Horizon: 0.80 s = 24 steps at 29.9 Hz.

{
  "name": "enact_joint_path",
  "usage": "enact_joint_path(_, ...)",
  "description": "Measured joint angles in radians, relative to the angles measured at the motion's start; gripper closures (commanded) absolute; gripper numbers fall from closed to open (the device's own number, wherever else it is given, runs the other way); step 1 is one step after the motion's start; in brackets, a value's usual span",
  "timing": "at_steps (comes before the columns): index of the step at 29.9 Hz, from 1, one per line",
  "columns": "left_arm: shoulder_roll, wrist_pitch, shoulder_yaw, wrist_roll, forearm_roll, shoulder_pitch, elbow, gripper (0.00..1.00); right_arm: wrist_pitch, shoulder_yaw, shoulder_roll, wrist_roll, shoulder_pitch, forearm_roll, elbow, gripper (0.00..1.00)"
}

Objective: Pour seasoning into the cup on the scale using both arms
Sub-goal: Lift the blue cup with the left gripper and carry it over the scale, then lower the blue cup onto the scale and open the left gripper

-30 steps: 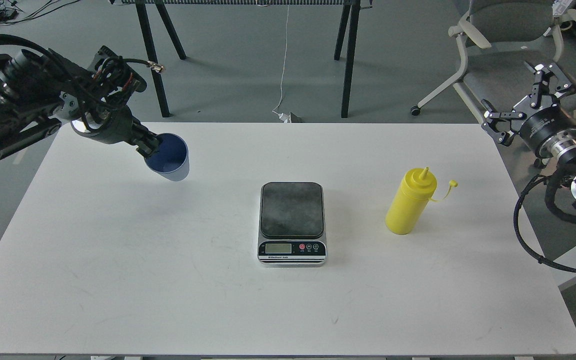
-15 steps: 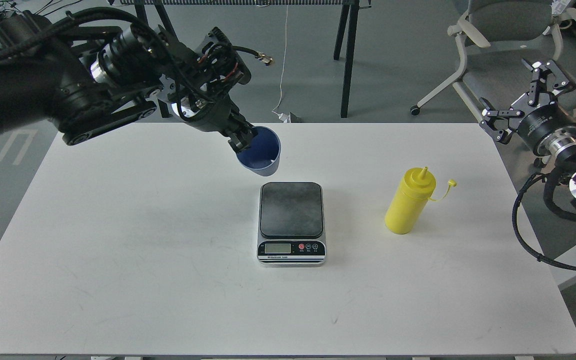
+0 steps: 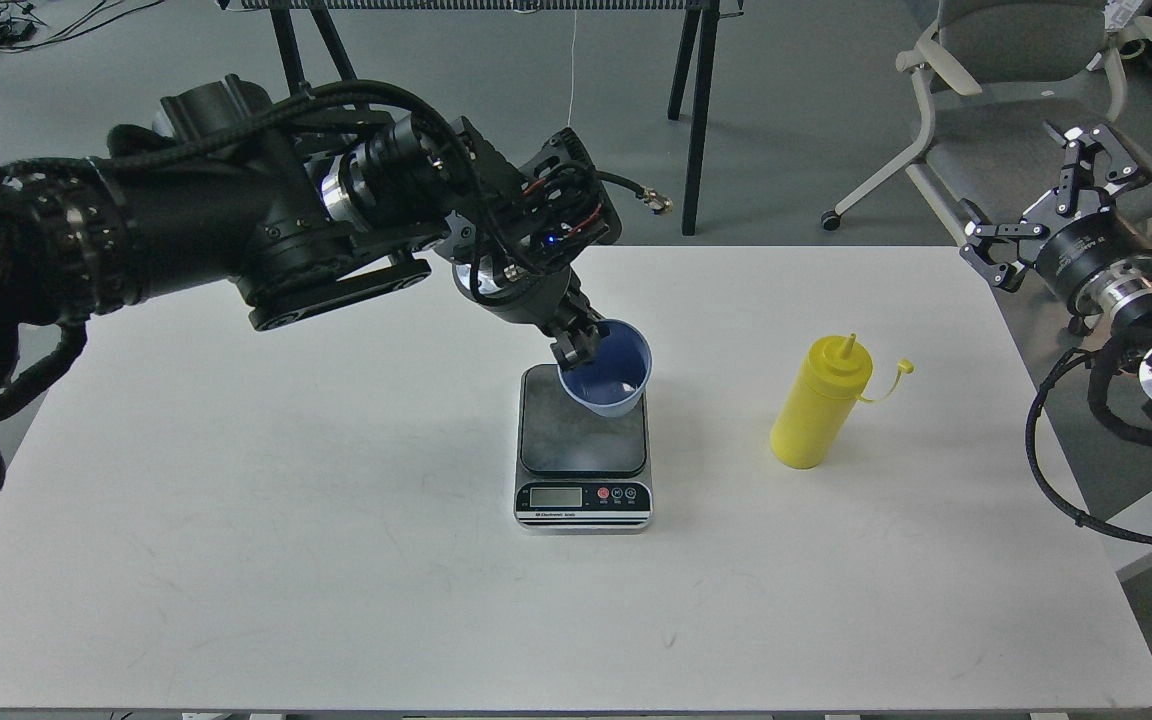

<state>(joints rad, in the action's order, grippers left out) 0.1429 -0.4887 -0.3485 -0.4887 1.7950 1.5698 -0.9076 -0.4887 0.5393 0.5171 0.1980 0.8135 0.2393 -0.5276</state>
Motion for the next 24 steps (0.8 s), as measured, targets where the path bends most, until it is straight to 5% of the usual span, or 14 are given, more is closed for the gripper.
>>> enact_joint_path(24, -0.080, 0.000, -0.048, 0.000, 0.012, -0.068, 0.130, 0.98, 0.000, 0.008, 0.000, 0.000, -0.005, 0.000, 0.000, 0.01)
